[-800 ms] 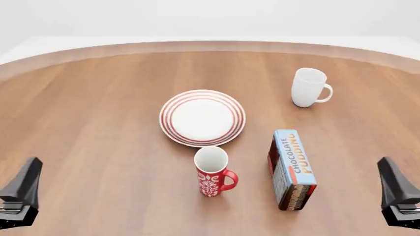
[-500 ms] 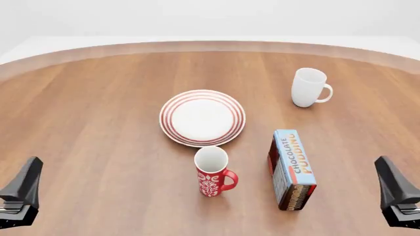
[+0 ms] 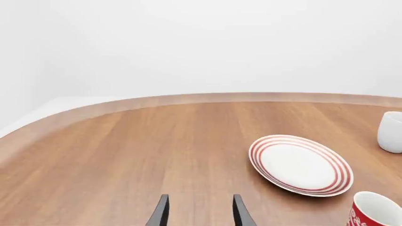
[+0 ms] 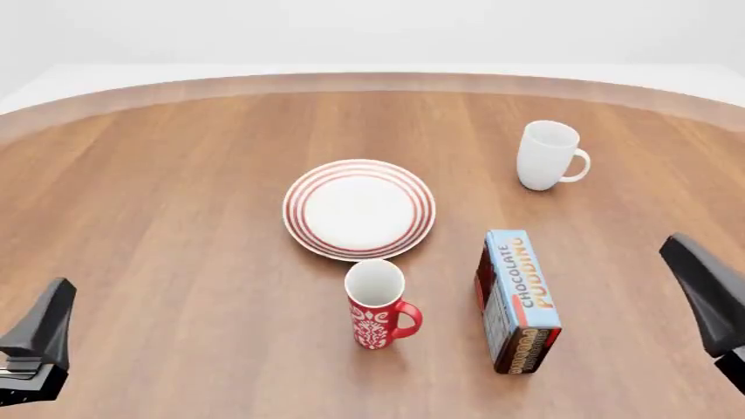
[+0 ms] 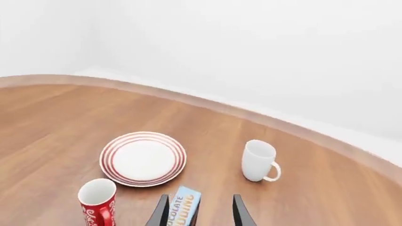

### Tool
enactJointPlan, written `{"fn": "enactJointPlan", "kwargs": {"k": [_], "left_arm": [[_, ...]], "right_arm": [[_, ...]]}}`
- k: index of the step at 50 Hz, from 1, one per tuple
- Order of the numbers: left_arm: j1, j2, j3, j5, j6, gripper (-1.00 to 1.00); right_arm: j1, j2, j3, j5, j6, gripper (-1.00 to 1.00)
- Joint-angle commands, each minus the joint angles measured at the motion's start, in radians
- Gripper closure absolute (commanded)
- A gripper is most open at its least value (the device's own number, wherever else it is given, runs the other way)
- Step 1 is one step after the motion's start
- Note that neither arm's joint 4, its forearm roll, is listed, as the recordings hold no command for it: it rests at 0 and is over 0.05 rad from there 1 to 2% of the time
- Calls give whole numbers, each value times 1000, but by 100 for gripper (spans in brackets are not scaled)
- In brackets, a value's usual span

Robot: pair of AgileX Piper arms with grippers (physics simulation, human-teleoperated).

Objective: Pick up the red mug and put it on the plate

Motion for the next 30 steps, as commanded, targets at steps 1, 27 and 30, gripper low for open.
{"fn": "enactJointPlan", "kwargs": {"k": [1, 27, 30], "left_arm": [[0, 0, 0, 0, 0, -100], [0, 0, 0, 0, 0, -100], [0, 0, 0, 0, 0, -100]], "right_arm": [[104, 175, -149, 47, -53, -100], [209, 426, -333, 206, -126, -100], [210, 447, -333, 215, -125, -100]]}}
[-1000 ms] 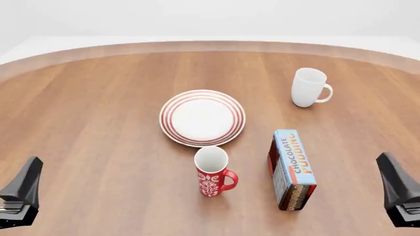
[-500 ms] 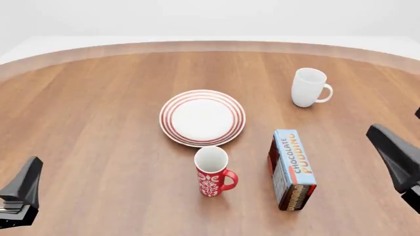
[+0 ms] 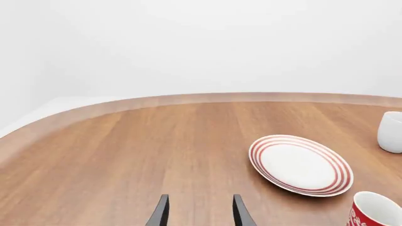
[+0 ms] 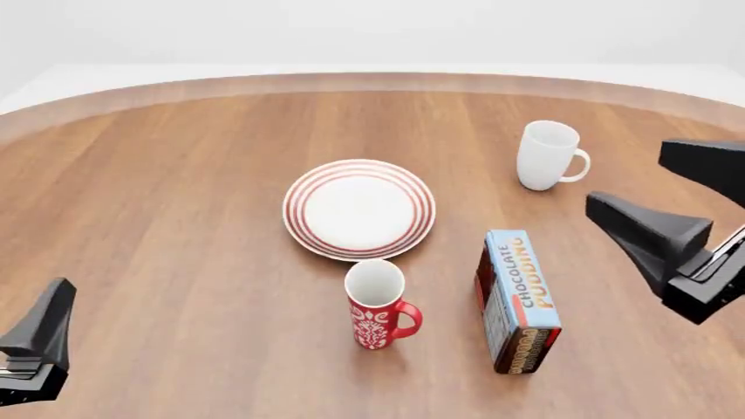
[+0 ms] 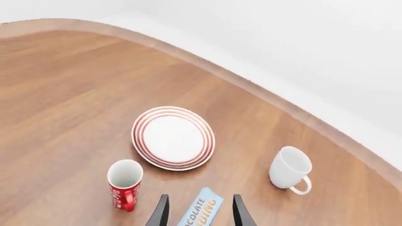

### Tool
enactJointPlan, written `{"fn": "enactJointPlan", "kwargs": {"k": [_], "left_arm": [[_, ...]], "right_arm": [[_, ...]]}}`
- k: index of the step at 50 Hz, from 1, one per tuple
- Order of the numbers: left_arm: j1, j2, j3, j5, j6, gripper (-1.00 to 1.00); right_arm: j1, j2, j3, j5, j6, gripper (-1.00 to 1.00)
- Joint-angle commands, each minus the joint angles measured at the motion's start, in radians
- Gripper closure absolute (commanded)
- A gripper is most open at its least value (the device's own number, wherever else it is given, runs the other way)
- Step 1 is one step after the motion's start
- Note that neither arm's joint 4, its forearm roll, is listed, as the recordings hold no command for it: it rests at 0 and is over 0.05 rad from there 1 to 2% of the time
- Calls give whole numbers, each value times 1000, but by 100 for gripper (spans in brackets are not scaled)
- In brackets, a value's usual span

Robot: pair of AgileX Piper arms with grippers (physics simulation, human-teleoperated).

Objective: Pick up the red mug and put it on the plate

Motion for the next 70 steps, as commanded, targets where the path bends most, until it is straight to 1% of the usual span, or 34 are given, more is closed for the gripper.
{"fn": "enactJointPlan", "kwargs": {"k": [1, 6, 8, 9, 11, 24, 29, 39, 41, 48, 70], "left_arm": [[0, 0, 0, 0, 0, -100], [0, 0, 0, 0, 0, -100], [0, 0, 0, 0, 0, -100], [0, 0, 0, 0, 0, -100], [0, 0, 0, 0, 0, -100], [0, 0, 0, 0, 0, -100], [0, 0, 0, 0, 0, -100], [0, 0, 0, 0, 0, -100], [0, 0, 0, 0, 0, -100], [0, 0, 0, 0, 0, -100], [0, 0, 0, 0, 0, -100]], "right_arm": [[25, 102, -49, 58, -21, -100], [37, 150, -71, 62, -12, -100], [56, 176, -84, 70, -11, -100], [75, 192, -93, 79, 4, -100], [63, 200, -98, 73, -1, -100], [95, 261, -86, 63, 12, -100], [122, 281, -70, 62, 28, -100], [154, 332, -52, 30, 35, -100], [170, 351, -41, 16, 26, -100], [192, 387, -34, -8, 27, -100], [234, 473, 12, -88, 57, -100]]}}
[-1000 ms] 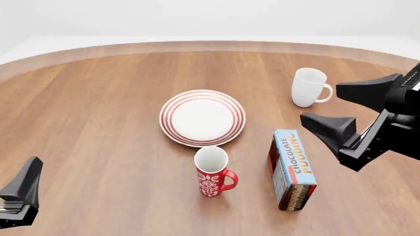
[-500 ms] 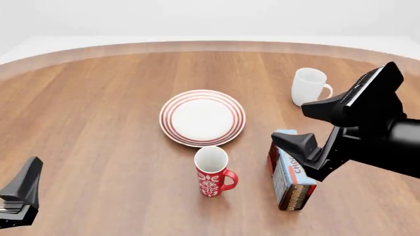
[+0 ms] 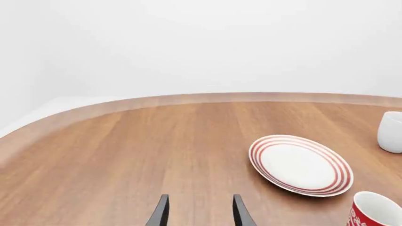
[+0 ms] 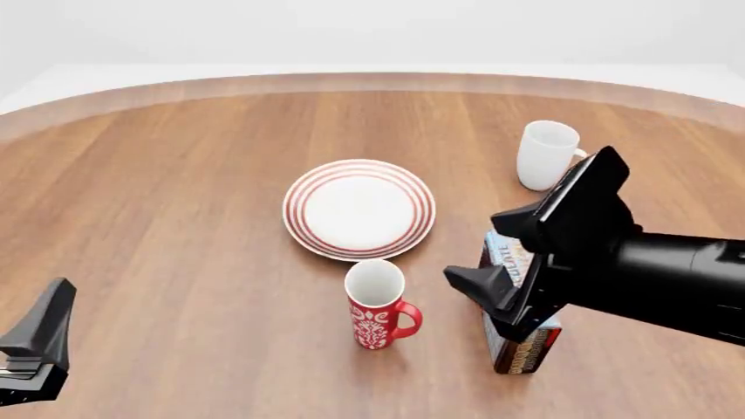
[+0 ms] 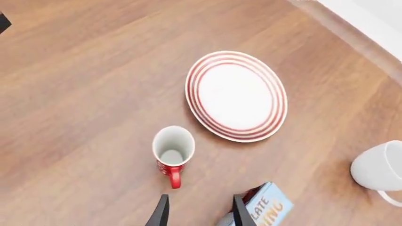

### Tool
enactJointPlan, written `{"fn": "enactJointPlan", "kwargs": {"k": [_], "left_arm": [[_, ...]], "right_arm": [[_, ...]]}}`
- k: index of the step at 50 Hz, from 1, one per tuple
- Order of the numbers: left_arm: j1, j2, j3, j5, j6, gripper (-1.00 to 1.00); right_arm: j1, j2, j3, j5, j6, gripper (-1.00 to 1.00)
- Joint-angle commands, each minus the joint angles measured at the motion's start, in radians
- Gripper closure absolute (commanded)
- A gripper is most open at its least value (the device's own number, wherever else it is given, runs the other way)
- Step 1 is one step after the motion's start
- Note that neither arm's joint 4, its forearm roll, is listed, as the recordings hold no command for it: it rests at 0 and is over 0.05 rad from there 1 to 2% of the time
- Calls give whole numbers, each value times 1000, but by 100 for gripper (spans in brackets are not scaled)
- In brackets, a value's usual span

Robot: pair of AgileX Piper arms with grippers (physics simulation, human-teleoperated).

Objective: Pick up the red mug and put it on the plate

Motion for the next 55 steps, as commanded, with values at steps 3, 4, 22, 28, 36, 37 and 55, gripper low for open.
{"fn": "enactJointPlan", "kwargs": {"k": [3, 4, 22, 28, 36, 37, 55], "left_arm": [[0, 0, 0, 0, 0, -100], [0, 0, 0, 0, 0, -100], [0, 0, 0, 0, 0, -100], [0, 0, 0, 0, 0, -100], [0, 0, 0, 0, 0, -100], [0, 0, 0, 0, 0, -100], [0, 0, 0, 0, 0, -100]], "right_arm": [[30, 55, 34, -52, 21, -100], [31, 60, 36, -57, 21, -100], [56, 139, 44, -116, 40, -100], [62, 174, 46, -143, 49, -100], [66, 200, 51, -166, 56, -100], [66, 203, 53, -169, 57, -100], [57, 288, 79, -238, 69, -100]]}}
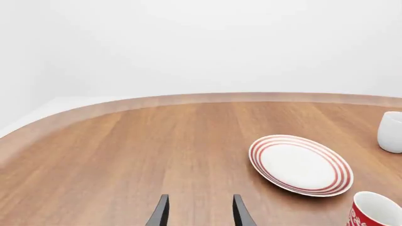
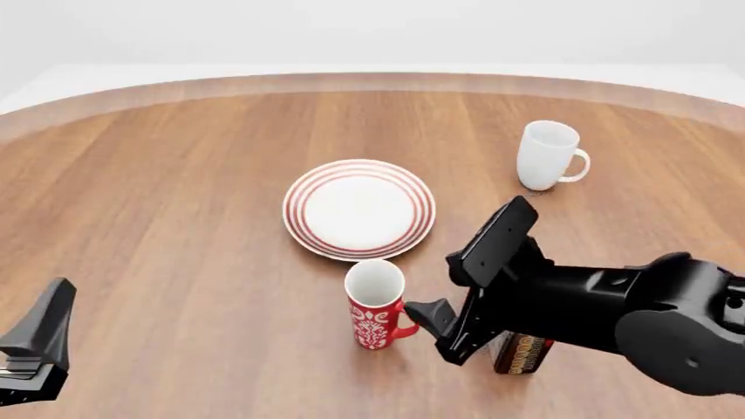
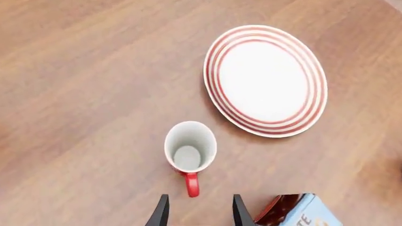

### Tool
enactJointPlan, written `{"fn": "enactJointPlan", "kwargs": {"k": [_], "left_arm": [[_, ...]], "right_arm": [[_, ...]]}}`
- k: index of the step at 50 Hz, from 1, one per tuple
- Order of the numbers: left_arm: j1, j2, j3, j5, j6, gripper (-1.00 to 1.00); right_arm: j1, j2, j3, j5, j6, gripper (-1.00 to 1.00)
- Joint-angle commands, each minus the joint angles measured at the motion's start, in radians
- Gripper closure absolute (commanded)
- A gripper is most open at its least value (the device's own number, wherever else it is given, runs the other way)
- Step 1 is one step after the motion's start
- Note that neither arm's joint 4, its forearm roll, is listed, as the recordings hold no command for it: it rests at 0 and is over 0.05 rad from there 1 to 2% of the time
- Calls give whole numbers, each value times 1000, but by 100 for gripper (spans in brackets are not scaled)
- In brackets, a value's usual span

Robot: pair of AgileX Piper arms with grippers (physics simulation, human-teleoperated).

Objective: Pick up the red mug and put it on the plate

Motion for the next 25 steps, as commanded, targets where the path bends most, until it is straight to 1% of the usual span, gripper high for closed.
{"fn": "enactJointPlan", "kwargs": {"k": [1, 25], "left_arm": [[0, 0, 0, 0, 0, -100], [0, 0, 0, 0, 0, -100]], "right_arm": [[-1, 53, 14, -42, 10, -100], [13, 134, 19, -104, 37, -100]]}}
